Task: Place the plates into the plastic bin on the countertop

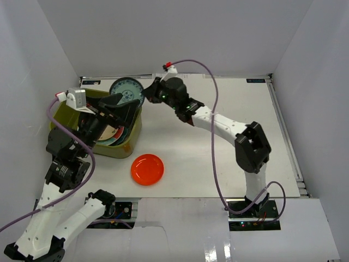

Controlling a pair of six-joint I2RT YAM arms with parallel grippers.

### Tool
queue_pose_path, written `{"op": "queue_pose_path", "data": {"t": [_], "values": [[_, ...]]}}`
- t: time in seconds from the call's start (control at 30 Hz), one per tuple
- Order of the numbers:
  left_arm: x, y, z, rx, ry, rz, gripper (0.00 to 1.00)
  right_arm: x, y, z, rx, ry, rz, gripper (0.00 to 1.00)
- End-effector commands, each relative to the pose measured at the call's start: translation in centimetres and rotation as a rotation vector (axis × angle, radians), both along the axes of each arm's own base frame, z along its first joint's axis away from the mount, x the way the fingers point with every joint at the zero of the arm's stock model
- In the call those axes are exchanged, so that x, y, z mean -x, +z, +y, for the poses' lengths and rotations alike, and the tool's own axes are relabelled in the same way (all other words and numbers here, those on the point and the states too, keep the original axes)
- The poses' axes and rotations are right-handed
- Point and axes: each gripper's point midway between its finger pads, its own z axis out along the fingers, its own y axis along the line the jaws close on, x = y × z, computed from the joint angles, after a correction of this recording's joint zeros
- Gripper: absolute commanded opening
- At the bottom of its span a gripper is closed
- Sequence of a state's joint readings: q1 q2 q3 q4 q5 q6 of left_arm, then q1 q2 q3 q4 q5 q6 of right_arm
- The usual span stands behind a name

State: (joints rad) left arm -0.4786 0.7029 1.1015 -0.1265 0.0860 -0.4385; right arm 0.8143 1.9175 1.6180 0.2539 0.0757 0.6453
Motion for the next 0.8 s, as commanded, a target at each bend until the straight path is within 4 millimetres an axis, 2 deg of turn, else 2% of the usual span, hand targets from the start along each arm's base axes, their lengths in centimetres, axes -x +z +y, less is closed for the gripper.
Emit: {"op": "queue_pose_path", "data": {"t": [0.0,0.03,0.07,0.1,0.13,0.17,0.2,0.23,0.3,0.33,0.37,0.4,0.43,0.47,0.5,0.53,0.57,0.6,0.63,0.67,0.7,0.73,0.77], "values": [[0.8,2.2,1.5,0.052,0.051,-0.043,0.98,1.8,1.3,4.9,0.005,0.078,-0.046,0.08],[0.8,2.1,1.5,0.048,0.053,-0.038,0.98,1.7,-0.5,6.4,0.025,0.091,-0.03,0.08],[0.7,1.9,1.4,0.043,0.051,-0.034,0.98,1.6,1.6,7.4,-0.003,0.093,-0.063,0.08],[0.6,1.5,1.3,0.035,0.05,-0.021,0.98,1.7,0.9,8.1,0.024,0.101,-0.049,0.08],[0.5,1.2,1.1,0.029,0.041,-0.013,0.98,2.1,-1.2,9.8,0.054,0.126,-0.027,0.08],[0.4,1.0,0.9,0.024,0.034,-0.005,0.98,2.1,0.5,10.6,0.029,0.132,-0.05,0.08],[0.3,0.8,0.8,0.02,0.029,-0.002,0.98,2.6,-1.3,11.7,0.052,0.147,-0.029,0.08],[0.3,0.5,0.6,0.016,0.021,0.004,0.98,2.8,-1.3,12.2,0.048,0.157,-0.03,0.13],[0.2,0.2,0.5,0.012,0.022,0.013,0.98,3.2,-0.9,13.2,0.037,0.172,-0.042,0.34],[0.2,0.1,0.5,0.01,0.023,0.013,0.98,3.4,-0.6,13.3,0.034,0.178,-0.046,0.52],[0.1,0.0,0.6,0.007,0.028,0.017,0.98,3.5,-0.2,13.2,0.034,0.183,-0.053,0.59],[0.1,-0.1,0.6,0.005,0.031,0.022,0.98,3.6,1.0,12.5,0.032,0.172,-0.072,0.65],[0.1,-0.2,0.7,0.001,0.032,0.022,0.98,3.6,1.5,11.9,0.04,0.163,-0.086,0.66],[0.1,-0.1,0.9,0.0,0.041,0.02,0.98,3.7,2.0,11.2,0.055,0.159,-0.109,0.66],[0.2,-0.1,0.9,0.001,0.042,0.019,0.98,4.2,2.8,9.5,0.067,0.152,-0.116,0.65],[0.2,0.0,1.0,0.001,0.046,0.016,0.98,4.6,3.4,8.6,0.065,0.158,-0.134,0.63],[0.2,0.1,1.1,-0.003,0.049,0.012,0.98,5.0,3.4,7.6,0.09,0.163,-0.158,0.59],[0.2,0.0,1.1,-0.009,0.049,0.012,0.98,6.2,6.4,5.3,0.066,0.156,-0.202,0.56],[0.2,0.0,1.1,-0.013,0.054,0.012,0.98,6.8,2.2,3.9,0.146,0.155,-0.159,0.52],[0.2,0.0,1.2,-0.016,0.057,0.008,0.98,7.4,1.2,2.6,0.174,0.153,-0.157,0.47],[0.1,-0.3,1.2,-0.022,0.061,0.013,0.98,8.5,2.5,0.5,0.162,0.142,-0.169,0.35],[0.0,-0.5,1.2,-0.028,0.064,0.015,0.98,9.7,-2.7,-1.2,0.245,0.155,-0.101,0.31],[-0.2,-0.8,1.2,-0.033,0.066,0.019,0.98,10.6,-4.3,-2.2,0.266,0.165,-0.079,0.26]]}}
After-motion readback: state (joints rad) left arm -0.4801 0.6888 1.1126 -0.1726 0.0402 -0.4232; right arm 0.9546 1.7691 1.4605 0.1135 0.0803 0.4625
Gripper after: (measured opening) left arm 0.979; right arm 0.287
